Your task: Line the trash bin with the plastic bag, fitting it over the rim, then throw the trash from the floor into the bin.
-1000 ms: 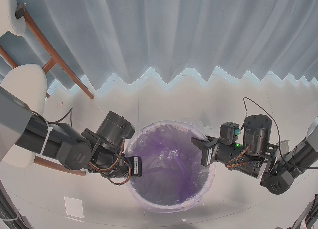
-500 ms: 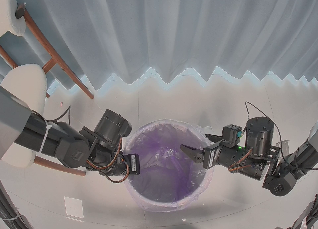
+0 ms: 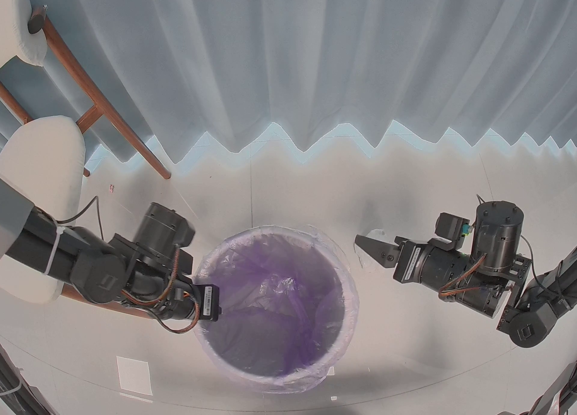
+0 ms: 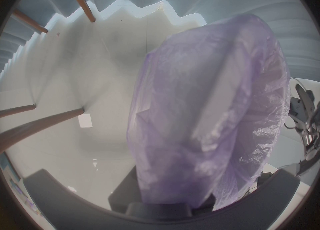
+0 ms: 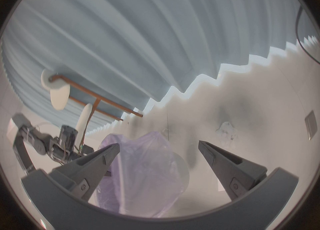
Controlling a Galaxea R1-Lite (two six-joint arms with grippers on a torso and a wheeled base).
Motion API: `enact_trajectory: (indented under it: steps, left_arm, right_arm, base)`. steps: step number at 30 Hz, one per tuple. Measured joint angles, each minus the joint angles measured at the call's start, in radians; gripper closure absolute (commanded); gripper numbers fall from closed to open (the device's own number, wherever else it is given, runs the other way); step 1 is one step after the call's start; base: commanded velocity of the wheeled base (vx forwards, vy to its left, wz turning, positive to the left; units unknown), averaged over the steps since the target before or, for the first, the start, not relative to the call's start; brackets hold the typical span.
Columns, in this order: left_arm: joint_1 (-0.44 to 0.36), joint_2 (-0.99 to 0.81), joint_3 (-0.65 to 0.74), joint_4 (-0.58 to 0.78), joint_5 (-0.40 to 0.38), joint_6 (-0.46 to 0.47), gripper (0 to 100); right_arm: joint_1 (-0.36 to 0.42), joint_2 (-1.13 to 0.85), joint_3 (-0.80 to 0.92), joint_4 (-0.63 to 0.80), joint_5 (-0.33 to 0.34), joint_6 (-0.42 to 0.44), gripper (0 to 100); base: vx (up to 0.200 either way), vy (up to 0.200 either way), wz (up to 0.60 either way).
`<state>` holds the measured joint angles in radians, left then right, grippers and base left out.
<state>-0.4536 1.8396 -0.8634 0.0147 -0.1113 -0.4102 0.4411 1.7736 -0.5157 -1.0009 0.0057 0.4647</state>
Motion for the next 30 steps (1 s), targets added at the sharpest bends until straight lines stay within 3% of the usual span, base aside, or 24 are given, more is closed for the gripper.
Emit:
enact_trajectory:
  steps: [5, 11, 16, 21, 30]
  left_arm:
    - [0.106, -0.045, 0.09, -0.13, -0.114, 0.081, 100]
    - [0.18, -0.072, 0.121, -0.263, -0.253, 0.099, 100]
    - [0.201, -0.077, 0.127, -0.33, -0.309, 0.102, 100]
    - [0.204, -0.077, 0.127, -0.361, -0.344, 0.103, 100]
    - [0.198, -0.076, 0.124, -0.373, -0.363, 0.101, 100]
  right_arm:
    - [-0.042, -0.031, 0.035, 0.0, 0.011, 0.085, 0]
    - [-0.073, -0.045, 0.135, 0.0, 0.021, 0.097, 0]
    - [-0.06, -0.046, 0.204, -0.031, 0.049, 0.095, 0]
    - [-0.021, -0.033, 0.247, -0.153, 0.058, 0.097, 0]
    - [0.059, 0.102, 0.324, -0.503, 0.061, 0.103, 0]
  base:
    - [0.0, 0.0, 0.0]
    - [0.0, 0.0, 0.0]
    - [0.0, 0.0, 0.0]
    - [0.0, 0.0, 0.0]
    - [0.0, 0.0, 0.0]
